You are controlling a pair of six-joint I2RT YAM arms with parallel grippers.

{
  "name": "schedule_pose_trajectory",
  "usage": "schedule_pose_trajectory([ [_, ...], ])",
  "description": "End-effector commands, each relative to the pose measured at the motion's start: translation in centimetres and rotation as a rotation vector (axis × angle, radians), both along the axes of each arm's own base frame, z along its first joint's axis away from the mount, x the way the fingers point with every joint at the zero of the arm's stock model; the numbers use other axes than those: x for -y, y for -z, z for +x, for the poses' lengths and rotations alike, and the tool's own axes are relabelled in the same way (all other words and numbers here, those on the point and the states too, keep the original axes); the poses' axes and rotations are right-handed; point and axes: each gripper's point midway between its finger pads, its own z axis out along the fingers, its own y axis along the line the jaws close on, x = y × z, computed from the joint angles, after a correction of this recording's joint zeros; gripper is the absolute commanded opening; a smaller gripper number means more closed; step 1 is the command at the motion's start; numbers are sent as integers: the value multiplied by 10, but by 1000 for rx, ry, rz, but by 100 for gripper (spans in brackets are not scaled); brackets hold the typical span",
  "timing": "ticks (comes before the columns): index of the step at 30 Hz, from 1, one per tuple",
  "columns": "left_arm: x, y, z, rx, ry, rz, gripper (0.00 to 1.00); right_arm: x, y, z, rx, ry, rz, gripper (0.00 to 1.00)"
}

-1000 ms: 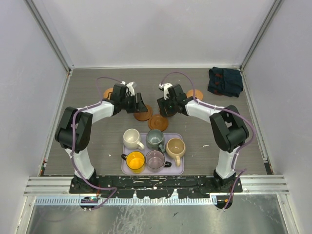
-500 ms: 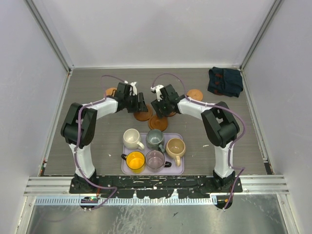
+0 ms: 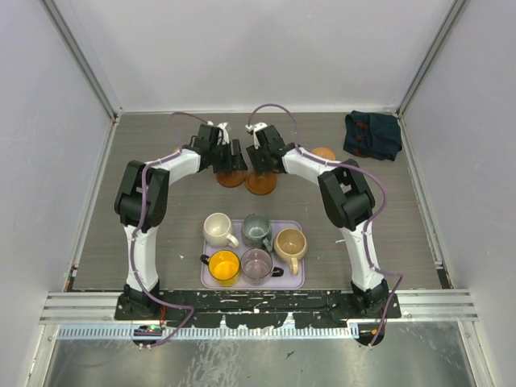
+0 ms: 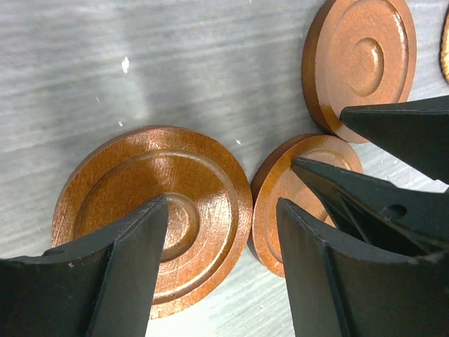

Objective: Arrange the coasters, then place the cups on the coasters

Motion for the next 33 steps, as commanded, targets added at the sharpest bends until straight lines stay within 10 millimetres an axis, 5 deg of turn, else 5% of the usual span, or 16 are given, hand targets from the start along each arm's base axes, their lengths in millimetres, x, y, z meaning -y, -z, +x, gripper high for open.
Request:
schedule_pose_trajectory([
  [1,-23,23,18,-36,-56,53,66,44,38,17,-50,157,-94,55],
  [6,-27,21,50,-13,-76,43,66,55,25,43,-29,241,-29,54],
  [10,-30,17,66,6,-79,37,66,64,18,45,-31,289,2,53],
  [27,-32,11,55,15,-62,32,67,69,7,18,-47,295,48,53],
  [33,-38,17,52,1,-70,60,67,70,6,20,-25,286,47,62],
])
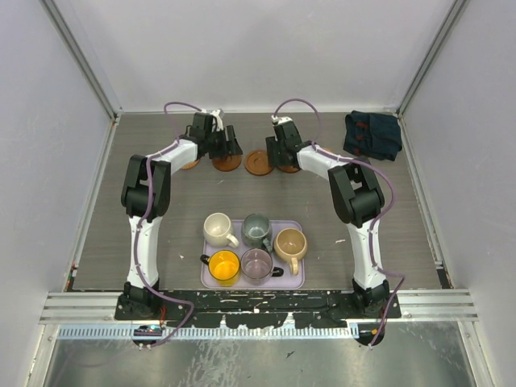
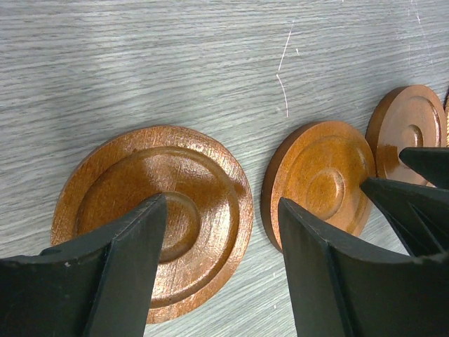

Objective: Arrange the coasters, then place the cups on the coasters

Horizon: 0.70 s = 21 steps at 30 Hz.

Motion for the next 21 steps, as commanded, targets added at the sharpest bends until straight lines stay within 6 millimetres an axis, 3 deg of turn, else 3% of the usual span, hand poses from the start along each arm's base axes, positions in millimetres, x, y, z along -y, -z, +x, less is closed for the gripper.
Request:
schedule_pose_trajectory([
  [1,-20,22,-20,-91,-23,76,67,14,4,-14,-43,6,-48,63],
  [13,-41,27,-28,-105,-70,116,67,3,-8,2,-5,-15,-16,65],
  [21,-52,27,-24,-107,-99,117,67,-1,-33,1,48,-43,11,65],
])
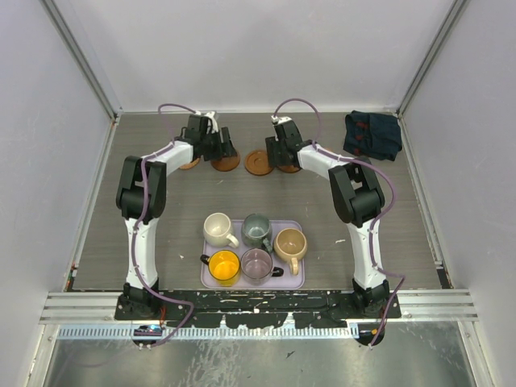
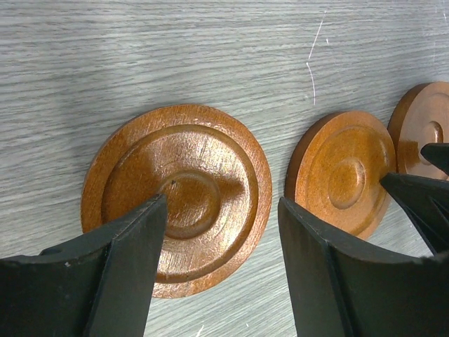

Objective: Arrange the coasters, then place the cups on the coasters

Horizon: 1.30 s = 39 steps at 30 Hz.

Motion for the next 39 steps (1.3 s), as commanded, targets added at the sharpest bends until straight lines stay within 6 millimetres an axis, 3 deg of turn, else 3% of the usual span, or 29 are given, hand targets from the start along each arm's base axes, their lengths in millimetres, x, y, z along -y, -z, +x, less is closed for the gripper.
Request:
schedule_pose_trajectory([
  [1,-32,25,-17,-95,-60,85,67,-1,-35,3,61,-27,21,65],
  [9,-33,23,-22,-97,-58,86,66,-16,-64,0,119,-69,42,65],
  [17,-25,5,-23,-65,-39,33,66,-39,-93,-1,199,-123,44,62],
  [19,-23,0,-23,-58,-34,18,66,-43,-98,-1,213,-134,44,60],
  [21,-21,-6,-24,-47,-31,4,66,-47,-100,-1,219,-141,46,51],
  [23,-19,-12,-23,-36,-27,-11,67,-51,-99,-1,215,-152,48,29],
  [26,-15,-26,-20,-3,-27,-40,67,-55,-91,-4,194,-174,45,12],
  [34,-1,-80,-1,147,-7,-143,71,-59,-70,-6,151,-186,33,8],
  [39,0,-72,1,117,-6,-133,71,-67,-65,-7,135,-209,42,9],
])
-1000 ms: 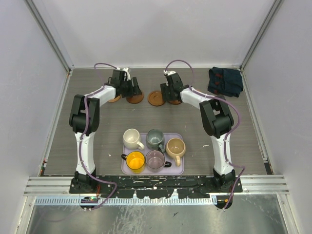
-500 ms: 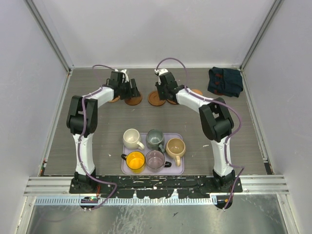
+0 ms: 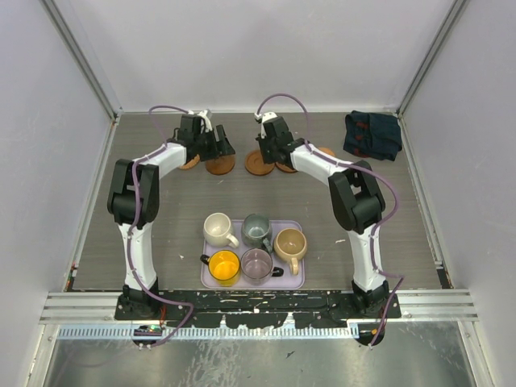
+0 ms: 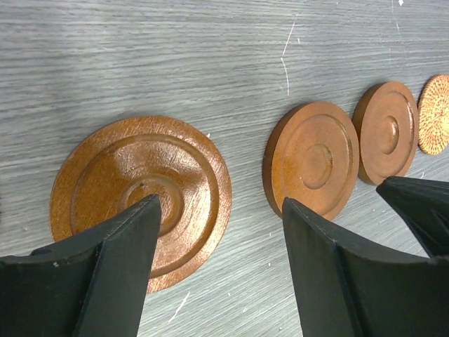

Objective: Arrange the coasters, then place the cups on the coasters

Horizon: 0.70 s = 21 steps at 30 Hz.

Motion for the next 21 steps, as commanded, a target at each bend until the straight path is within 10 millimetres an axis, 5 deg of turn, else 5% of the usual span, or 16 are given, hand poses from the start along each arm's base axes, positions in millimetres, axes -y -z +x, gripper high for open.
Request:
schedule_pose_trajectory([
  [1,4,-44,14,99,11,-44,71,-17,-17,9,41,-41,36,9],
  [21,7,0,11,9,20,-37,68,-27,11,10,-13,-57,16,9],
])
